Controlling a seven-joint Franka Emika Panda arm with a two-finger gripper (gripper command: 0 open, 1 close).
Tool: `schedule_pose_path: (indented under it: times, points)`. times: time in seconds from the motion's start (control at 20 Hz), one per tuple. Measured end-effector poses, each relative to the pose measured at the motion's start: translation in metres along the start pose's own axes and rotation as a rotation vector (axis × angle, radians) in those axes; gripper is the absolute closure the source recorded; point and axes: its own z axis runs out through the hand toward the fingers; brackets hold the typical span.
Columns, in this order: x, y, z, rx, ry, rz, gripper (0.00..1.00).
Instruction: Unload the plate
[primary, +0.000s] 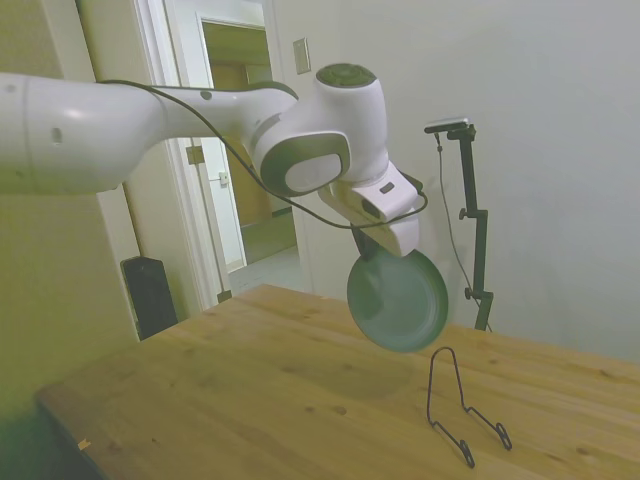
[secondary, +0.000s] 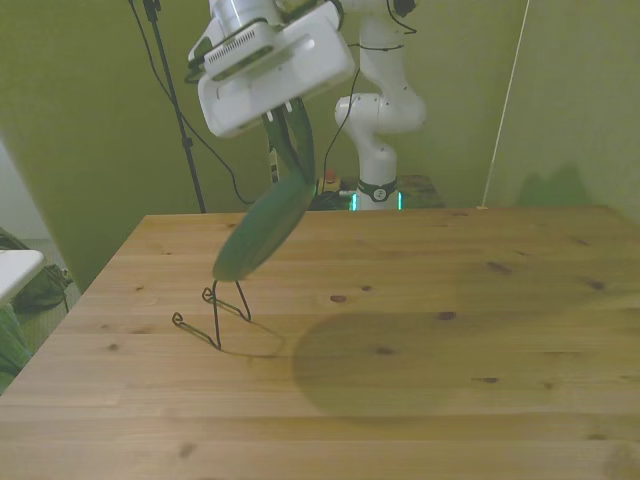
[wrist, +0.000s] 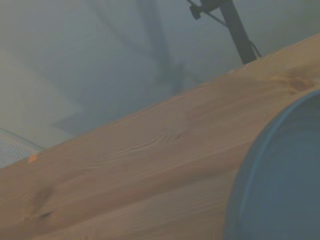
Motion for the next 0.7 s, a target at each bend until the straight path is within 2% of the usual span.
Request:
schedule_pose_path:
  times: [0.15,0.4,0.7]
  points:
    - [0.007,-0.013,0.044,-0.058,0.022,0.016,1.0]
    - [0.036,-0.014,0.139,-0.203,0.08,0.056,1.0]
    - [0.057,-0.033,0.2,-0.309,0.161,0.082,1.0]
